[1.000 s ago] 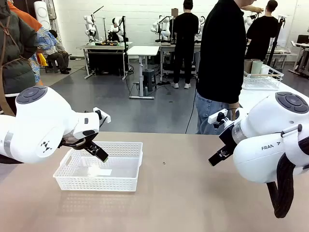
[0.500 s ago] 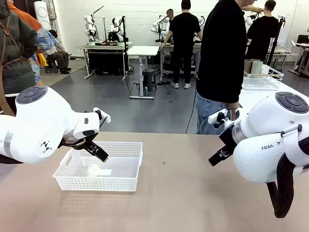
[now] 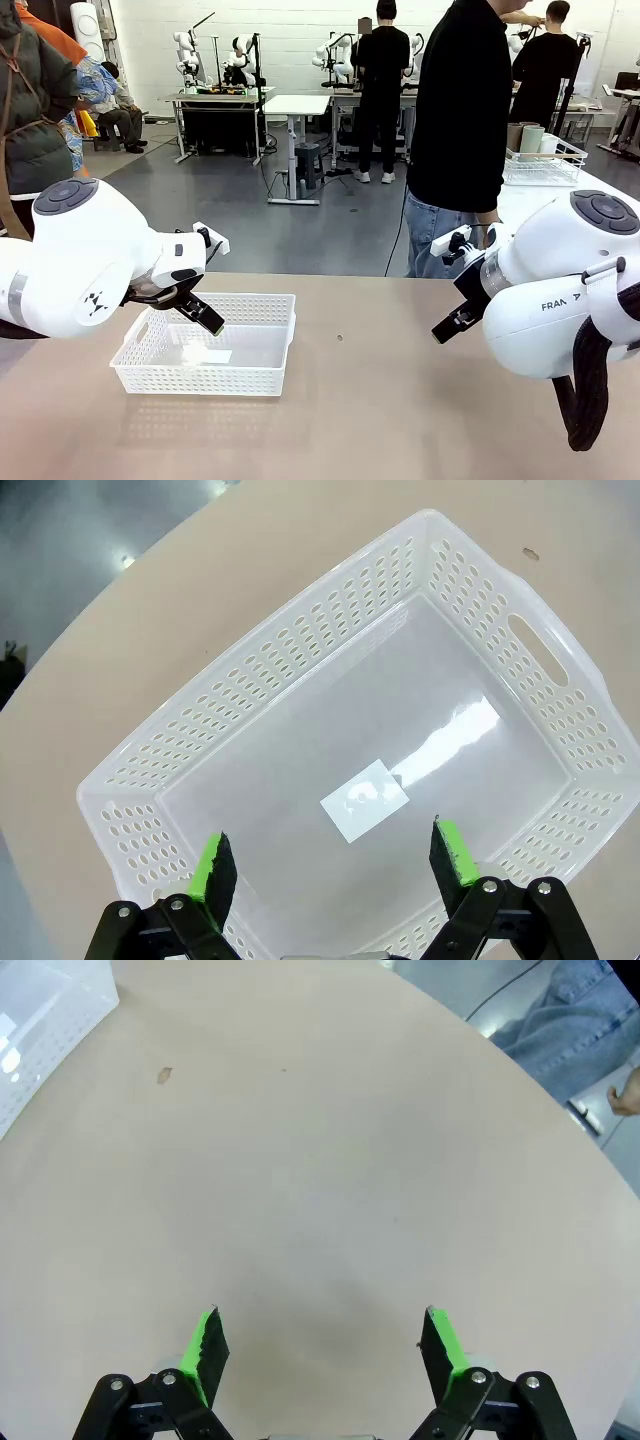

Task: Clean and organize the cups into the basket.
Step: Pick up the Organizing basket and move it to the center of the table, then pick up the Reusable plastic cup from the right side of the table and place it inside the Organizing basket.

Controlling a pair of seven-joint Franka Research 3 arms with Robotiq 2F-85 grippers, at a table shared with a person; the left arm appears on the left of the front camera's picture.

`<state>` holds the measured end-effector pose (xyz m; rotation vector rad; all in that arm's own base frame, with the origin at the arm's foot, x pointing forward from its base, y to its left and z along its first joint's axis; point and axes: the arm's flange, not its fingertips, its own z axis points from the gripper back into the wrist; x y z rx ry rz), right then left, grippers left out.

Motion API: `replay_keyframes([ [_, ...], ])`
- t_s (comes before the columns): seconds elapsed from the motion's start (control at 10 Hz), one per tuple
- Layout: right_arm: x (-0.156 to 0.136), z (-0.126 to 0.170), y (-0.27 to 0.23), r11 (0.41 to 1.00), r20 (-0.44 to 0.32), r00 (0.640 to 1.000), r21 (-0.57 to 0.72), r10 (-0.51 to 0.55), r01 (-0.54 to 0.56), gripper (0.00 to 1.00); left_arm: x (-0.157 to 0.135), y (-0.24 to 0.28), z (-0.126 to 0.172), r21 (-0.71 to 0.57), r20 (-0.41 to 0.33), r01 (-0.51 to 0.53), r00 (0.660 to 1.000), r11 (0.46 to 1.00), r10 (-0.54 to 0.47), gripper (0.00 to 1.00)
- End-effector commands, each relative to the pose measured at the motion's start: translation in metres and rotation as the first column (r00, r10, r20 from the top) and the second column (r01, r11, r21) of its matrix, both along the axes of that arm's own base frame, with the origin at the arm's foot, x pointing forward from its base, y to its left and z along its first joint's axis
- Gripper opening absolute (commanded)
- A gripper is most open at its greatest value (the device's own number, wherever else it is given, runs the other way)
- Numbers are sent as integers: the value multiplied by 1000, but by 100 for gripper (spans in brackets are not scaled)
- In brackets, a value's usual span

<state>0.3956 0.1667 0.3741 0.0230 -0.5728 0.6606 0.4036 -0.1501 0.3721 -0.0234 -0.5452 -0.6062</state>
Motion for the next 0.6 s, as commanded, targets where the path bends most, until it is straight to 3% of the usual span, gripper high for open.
replay_keyframes([
  [0.0,0,0,0,1000,0,1000,0,0,0,100,0,0,0,0,0,0,1000,1000,0,100],
  [0.1,-13,3,-4,997,-124,989,40,75,-71,100,0,0,0,0,0,0,1000,1000,0,100],
  [0.2,-35,18,-6,996,-244,966,44,85,-77,100,-10,8,20,47,-92,48,995,998,-43,100],
  [0.3,-61,31,-8,995,-338,936,17,100,-100,100,-29,13,38,71,-226,131,968,989,-112,100],
  [0.4,-88,43,-10,991,-453,883,-1,120,-136,100,-45,21,59,111,-336,230,924,967,-181,100],
  [0.5,-109,47,-13,993,-560,827,-77,35,-94,100,-54,30,81,168,-389,265,903,949,-183,100],
])
